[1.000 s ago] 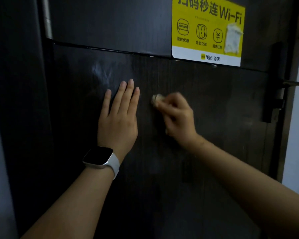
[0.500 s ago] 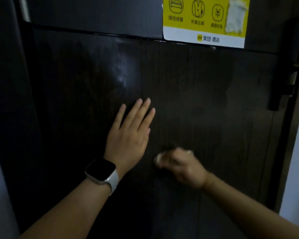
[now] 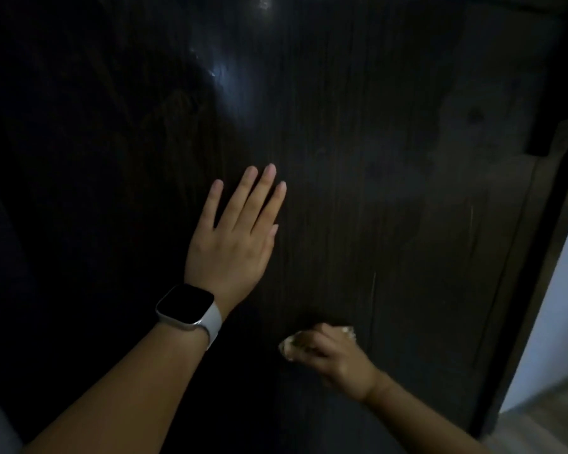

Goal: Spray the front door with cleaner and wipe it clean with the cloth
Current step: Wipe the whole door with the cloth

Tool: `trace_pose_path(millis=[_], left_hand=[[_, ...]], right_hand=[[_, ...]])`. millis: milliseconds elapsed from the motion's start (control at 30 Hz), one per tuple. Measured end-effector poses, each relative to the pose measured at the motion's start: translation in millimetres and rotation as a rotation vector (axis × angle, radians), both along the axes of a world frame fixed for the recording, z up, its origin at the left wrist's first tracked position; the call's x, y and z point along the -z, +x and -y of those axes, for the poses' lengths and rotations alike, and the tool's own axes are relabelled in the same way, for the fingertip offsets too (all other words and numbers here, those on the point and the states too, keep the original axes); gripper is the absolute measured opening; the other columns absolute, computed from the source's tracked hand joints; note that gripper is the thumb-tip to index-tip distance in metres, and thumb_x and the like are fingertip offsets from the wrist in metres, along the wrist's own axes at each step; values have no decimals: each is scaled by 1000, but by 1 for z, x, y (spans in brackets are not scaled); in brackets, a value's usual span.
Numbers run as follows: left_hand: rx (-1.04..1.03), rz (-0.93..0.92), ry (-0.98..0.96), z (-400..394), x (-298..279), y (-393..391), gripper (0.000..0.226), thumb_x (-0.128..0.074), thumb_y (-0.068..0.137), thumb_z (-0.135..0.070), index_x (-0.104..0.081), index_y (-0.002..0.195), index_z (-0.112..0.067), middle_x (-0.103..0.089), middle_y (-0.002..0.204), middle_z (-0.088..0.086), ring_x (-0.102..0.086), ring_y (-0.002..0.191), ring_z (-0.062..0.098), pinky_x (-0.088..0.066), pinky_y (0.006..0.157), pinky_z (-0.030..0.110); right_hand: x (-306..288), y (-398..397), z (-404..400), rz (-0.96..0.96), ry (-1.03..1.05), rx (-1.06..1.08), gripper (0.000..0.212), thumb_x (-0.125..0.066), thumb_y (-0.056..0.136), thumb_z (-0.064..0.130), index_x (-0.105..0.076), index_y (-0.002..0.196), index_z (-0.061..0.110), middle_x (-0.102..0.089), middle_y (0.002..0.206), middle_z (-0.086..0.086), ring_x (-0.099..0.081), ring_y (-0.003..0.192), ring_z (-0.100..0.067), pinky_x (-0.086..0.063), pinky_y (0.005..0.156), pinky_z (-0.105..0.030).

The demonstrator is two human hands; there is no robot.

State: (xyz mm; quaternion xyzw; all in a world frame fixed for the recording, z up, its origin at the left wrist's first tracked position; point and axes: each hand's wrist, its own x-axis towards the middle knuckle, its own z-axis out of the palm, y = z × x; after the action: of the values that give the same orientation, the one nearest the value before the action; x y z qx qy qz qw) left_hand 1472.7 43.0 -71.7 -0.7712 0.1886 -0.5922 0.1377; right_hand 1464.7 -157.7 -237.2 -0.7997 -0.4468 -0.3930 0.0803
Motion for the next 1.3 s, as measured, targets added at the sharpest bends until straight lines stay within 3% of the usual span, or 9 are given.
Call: trace_pose_path(millis=[67,133,200,300,533,600,767,967,1300], left_hand=[[-6,3,1,0,0,0,53,-25,105,-32,-19,154,-14,-13,161,9,-10,148,25,-1,119,47],[-11,21,2,0,1,1,52,-25,105,-32,-19,154,-14,-14,161,9,-10,148,25,-3,119,48],[-5,39,1,0,2,2,52,-25,106,-32,-20,154,-15,-16,161,9,-11,148,25,-5,119,48],[13,38,-4,0,2,2,52,-27,105,-32,-21,154,-15,-17,161,9,-12,148,25,-5,119,48],[0,42,-8,1,3,1,52,-26,105,-32,-20,154,-15,-16,161,9,-11,148,25,-2,119,47],[8,44,-7,2,2,2,52,-27,105,-32,-21,154,-15,-17,161,9,-12,148,25,-3,119,47],[18,45,-6,1,3,3,52,-26,106,-31,-21,154,-14,-16,161,9,-10,148,25,-2,119,47],[27,27,-14,0,2,2,52,-25,106,-31,-18,154,-15,-14,161,9,-8,148,25,4,119,45],[41,29,-20,2,3,2,52,-26,106,-31,-18,154,-15,-14,162,8,-9,149,25,2,119,46]], right_hand=[[-21,5,28,127,101,189,40,-46,81,75,-66,79,41,-60,79,26,-53,74,8,-45,75,-20],[-59,7,53,178,393,329,7,-64,92,37,-70,92,33,-61,91,12,-51,82,7,-40,78,-7],[-78,16,67,225,849,375,20,-61,88,-5,-71,102,5,-54,97,-16,-50,88,10,-38,75,-2],[-66,23,39,225,1082,364,22,-56,88,-8,-71,102,0,-52,95,-20,-48,90,7,-38,79,-7],[28,-3,27,4,333,173,22,-54,96,16,-62,116,17,-52,110,4,-54,93,-10,-41,83,-15],[11,-1,60,20,457,253,25,-49,100,34,-65,105,15,-56,108,11,-52,95,3,-45,82,-14],[-26,15,77,96,1042,529,21,-55,88,-5,-69,104,-3,-52,98,-13,-48,88,6,-40,81,-5],[31,-4,49,-20,711,398,19,-55,90,3,-71,99,1,-47,101,5,-49,89,4,-39,79,-7],[24,-6,61,-49,722,441,17,-57,90,-1,-69,102,1,-49,98,1,-49,82,2,-39,73,-9]])
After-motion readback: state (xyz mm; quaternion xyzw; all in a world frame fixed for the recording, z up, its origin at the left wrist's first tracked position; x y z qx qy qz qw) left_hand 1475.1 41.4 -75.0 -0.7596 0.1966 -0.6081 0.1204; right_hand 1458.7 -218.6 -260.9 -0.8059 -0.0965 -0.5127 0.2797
